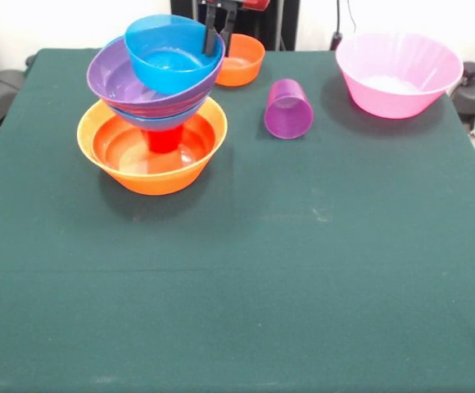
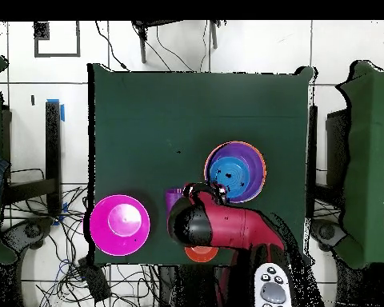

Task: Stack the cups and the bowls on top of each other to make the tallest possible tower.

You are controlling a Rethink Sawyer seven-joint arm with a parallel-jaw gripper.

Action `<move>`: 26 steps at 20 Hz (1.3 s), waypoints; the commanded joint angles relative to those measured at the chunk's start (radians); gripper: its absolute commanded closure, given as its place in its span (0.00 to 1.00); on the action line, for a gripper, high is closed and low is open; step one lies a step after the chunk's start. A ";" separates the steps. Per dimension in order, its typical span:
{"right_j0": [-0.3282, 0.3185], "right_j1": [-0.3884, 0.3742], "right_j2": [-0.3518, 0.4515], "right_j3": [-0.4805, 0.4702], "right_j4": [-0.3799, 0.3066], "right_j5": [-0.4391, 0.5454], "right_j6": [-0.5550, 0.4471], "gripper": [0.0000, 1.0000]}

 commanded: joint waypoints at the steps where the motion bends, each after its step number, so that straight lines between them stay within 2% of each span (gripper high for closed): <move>1: -0.050 0.059 0.092 0.150 -0.031 -0.081 0.152 1.00; 9: -0.160 0.047 0.113 0.229 -0.086 -0.157 0.123 1.00; 15: -0.179 0.073 0.096 0.241 -0.121 -0.210 0.113 1.00; 17: -0.165 0.081 0.075 0.239 -0.129 -0.234 0.116 1.00; 19: -0.125 0.086 0.041 0.227 -0.132 -0.242 0.111 1.00; 23: -0.056 0.106 -0.008 0.211 -0.116 -0.264 0.122 1.00; 26: -0.030 0.116 -0.022 0.205 -0.099 -0.272 0.133 1.00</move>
